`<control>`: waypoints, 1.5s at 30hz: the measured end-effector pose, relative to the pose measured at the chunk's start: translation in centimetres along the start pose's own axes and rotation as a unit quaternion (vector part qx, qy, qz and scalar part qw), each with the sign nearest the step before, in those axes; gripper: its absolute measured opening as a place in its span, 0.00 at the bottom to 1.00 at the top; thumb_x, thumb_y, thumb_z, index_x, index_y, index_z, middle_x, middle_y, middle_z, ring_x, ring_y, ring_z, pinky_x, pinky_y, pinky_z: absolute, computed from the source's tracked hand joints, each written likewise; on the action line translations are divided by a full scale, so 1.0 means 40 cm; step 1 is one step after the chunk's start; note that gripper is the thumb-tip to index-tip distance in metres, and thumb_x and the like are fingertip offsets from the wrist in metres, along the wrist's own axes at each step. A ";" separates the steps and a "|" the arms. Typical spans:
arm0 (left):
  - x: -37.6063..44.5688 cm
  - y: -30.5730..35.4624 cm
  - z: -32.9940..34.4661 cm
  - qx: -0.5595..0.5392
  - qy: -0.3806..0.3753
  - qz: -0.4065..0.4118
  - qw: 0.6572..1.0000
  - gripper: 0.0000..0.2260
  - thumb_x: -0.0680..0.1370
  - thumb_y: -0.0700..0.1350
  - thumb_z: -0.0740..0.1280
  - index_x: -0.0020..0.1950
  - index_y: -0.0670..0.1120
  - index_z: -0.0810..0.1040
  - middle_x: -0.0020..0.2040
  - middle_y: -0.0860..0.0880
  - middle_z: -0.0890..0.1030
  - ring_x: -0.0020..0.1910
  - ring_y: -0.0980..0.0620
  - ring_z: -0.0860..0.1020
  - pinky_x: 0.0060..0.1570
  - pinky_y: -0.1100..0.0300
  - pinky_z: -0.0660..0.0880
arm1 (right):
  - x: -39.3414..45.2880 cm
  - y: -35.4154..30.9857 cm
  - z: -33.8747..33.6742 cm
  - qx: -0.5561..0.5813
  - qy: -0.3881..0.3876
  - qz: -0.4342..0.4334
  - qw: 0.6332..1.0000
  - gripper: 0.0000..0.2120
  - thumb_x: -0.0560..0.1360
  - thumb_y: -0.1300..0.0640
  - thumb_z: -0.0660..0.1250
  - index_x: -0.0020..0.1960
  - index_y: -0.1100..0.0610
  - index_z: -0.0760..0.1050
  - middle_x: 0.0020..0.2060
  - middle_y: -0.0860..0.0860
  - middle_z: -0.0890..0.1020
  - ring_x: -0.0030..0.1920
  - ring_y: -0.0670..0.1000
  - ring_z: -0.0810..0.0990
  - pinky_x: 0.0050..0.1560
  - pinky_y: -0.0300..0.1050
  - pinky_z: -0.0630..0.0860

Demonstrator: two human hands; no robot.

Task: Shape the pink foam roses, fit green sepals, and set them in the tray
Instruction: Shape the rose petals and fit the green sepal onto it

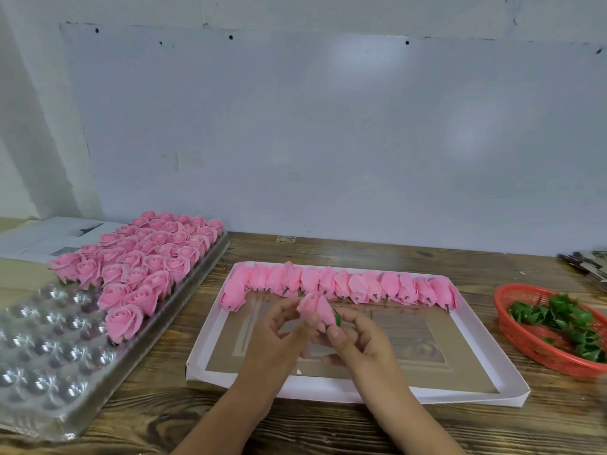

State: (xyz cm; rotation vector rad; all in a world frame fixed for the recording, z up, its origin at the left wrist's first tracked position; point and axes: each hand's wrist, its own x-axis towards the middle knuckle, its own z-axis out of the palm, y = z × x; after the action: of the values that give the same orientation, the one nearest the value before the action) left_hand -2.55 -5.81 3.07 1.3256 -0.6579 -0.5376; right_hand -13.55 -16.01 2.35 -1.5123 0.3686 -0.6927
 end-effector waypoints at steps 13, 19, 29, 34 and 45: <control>0.005 -0.018 -0.004 0.094 -0.042 0.073 0.992 0.13 0.67 0.51 0.79 0.50 0.58 0.86 0.44 0.51 0.86 0.42 0.54 0.82 0.44 0.64 0.79 | -0.006 -0.010 0.004 -0.112 -0.038 -0.026 0.993 0.13 0.77 0.65 0.68 0.58 0.51 0.79 0.50 0.46 0.86 0.53 0.45 0.83 0.55 0.43 0.79; 0.003 -0.022 -0.004 0.082 -0.059 0.079 0.992 0.13 0.63 0.50 0.81 0.45 0.52 0.86 0.39 0.49 0.85 0.38 0.56 0.79 0.40 0.67 0.75 | -0.012 -0.006 0.005 -0.156 -0.053 -0.027 0.986 0.12 0.77 0.60 0.68 0.58 0.48 0.79 0.53 0.46 0.85 0.56 0.46 0.82 0.59 0.50 0.78; 0.013 -0.048 -0.016 0.099 -0.082 0.085 0.988 0.15 0.59 0.56 0.82 0.38 0.51 0.84 0.38 0.47 0.84 0.38 0.54 0.79 0.40 0.62 0.77 | -0.007 0.019 -0.003 -0.203 -0.063 -0.031 0.977 0.12 0.68 0.49 0.67 0.47 0.55 0.75 0.43 0.57 0.80 0.43 0.53 0.78 0.48 0.57 0.76; 0.011 -0.043 -0.017 0.109 -0.102 0.075 0.986 0.18 0.58 0.58 0.82 0.38 0.48 0.83 0.39 0.45 0.84 0.39 0.47 0.79 0.41 0.60 0.77 | -0.007 0.025 -0.011 -0.251 -0.070 -0.036 0.965 0.08 0.69 0.46 0.65 0.45 0.49 0.76 0.40 0.52 0.80 0.39 0.49 0.77 0.42 0.49 0.75; 0.002 -0.015 0.002 0.092 -0.051 0.119 0.987 0.16 0.65 0.67 0.74 0.50 0.65 0.82 0.49 0.57 0.82 0.49 0.56 0.80 0.49 0.51 0.79 | -0.008 0.007 -0.008 -0.240 -0.005 -0.045 0.970 0.02 0.72 0.48 0.68 0.43 0.41 0.76 0.35 0.44 0.80 0.34 0.42 0.75 0.36 0.37 0.73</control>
State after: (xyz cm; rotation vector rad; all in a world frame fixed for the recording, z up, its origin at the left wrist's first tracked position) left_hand -2.55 -6.05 2.49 1.3746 -0.9553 -0.3571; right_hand -13.93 -16.08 1.98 -2.0005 0.4864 -0.6971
